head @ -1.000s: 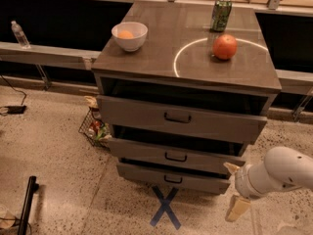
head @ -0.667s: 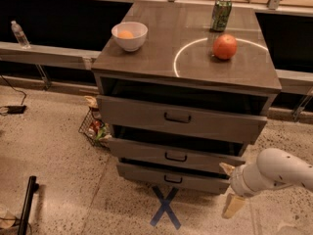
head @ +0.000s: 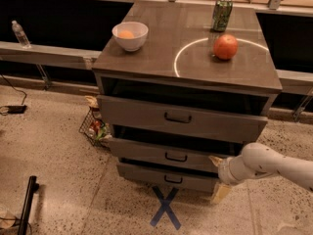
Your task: Open middle drawer
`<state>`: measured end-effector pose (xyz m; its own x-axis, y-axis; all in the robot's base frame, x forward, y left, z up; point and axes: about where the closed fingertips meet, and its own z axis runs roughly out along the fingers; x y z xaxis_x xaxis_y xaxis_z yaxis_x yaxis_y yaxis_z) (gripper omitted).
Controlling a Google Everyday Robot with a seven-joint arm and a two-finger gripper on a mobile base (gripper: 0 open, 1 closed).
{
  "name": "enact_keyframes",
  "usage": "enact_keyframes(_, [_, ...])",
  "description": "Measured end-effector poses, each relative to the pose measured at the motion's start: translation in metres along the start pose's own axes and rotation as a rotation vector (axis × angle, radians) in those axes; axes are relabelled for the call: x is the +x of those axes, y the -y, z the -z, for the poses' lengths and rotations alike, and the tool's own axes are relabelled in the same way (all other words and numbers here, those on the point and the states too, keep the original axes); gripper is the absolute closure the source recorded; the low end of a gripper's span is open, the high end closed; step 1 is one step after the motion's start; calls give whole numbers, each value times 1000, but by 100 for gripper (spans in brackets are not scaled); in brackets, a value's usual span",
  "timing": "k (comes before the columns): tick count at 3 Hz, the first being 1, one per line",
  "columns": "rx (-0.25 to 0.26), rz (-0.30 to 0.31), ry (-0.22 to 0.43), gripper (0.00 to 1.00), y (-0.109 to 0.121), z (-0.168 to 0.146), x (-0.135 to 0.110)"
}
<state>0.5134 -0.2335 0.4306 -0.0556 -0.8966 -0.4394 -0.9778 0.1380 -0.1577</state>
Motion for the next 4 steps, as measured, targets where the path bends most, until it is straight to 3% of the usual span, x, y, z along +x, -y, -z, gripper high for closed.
enact_keyframes(2, [96,30,4,0,50,7,-2])
enact_keyframes(4, [132,62,-20,0,66,30,-5])
